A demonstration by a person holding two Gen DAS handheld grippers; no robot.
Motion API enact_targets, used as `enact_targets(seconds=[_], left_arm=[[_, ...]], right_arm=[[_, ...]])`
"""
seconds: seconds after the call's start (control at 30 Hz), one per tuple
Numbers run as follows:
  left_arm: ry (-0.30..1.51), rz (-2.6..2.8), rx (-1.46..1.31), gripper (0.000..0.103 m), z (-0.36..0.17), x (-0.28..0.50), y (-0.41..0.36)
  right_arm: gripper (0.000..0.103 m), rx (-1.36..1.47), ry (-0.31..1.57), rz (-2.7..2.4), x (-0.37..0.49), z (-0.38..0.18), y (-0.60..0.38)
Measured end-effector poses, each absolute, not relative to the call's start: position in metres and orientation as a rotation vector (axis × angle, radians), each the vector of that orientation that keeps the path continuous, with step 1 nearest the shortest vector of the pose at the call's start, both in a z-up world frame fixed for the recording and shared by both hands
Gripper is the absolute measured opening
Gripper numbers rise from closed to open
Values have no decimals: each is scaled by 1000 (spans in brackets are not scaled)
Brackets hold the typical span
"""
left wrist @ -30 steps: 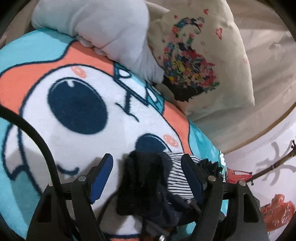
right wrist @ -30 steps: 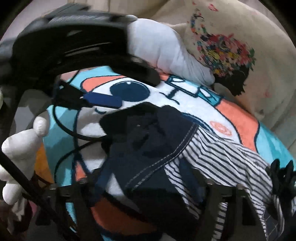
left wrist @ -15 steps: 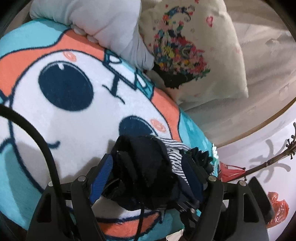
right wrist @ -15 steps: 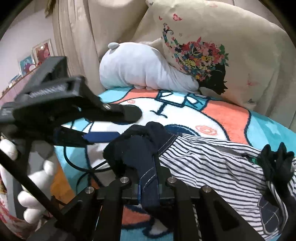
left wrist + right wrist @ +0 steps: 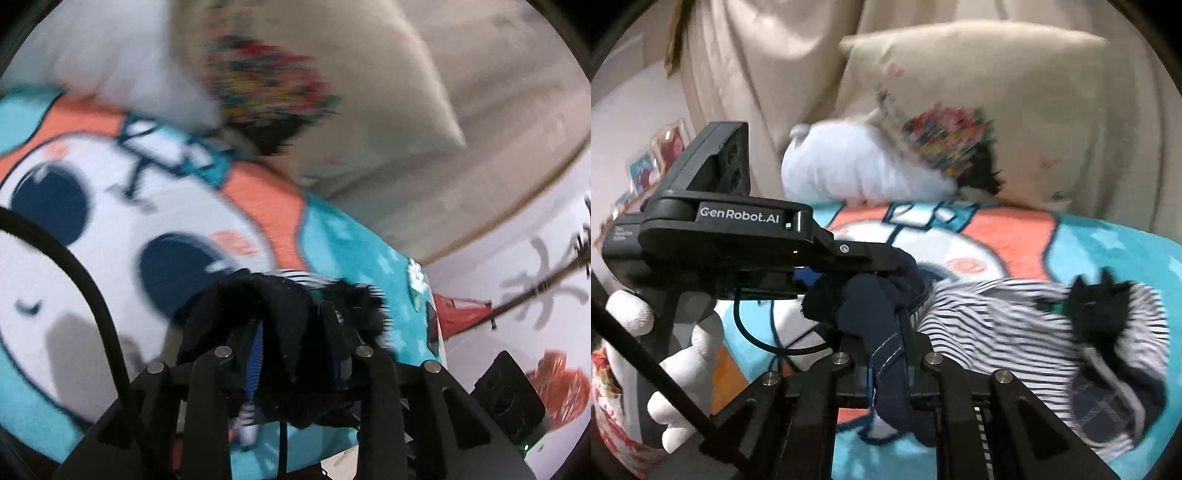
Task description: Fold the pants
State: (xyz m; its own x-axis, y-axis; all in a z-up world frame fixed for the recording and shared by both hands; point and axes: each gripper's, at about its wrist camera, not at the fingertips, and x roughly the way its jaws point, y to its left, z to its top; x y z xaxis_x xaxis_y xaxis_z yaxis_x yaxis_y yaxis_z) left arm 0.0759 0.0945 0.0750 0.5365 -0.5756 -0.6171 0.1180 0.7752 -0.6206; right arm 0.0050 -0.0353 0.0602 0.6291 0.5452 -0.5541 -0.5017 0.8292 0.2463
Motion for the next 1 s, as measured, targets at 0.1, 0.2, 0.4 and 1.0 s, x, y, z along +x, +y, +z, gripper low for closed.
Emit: enact_targets(seconds=[0.1,0.2,0.4,1.0], left_arm=[[917,-512,-502,27,88,83,47],[937,-601,-467,28,93,91,-2],[891,-727,-508,41,110,70,-10],[670,-262,-672,50,91,-14,179]], right_arm=[[10,152,621,542,2,75,-80],[10,237,587,443,-4,78,-131],[50,350,665,242,-2,50,-212],[78,113,531,358,-18,101,-158]])
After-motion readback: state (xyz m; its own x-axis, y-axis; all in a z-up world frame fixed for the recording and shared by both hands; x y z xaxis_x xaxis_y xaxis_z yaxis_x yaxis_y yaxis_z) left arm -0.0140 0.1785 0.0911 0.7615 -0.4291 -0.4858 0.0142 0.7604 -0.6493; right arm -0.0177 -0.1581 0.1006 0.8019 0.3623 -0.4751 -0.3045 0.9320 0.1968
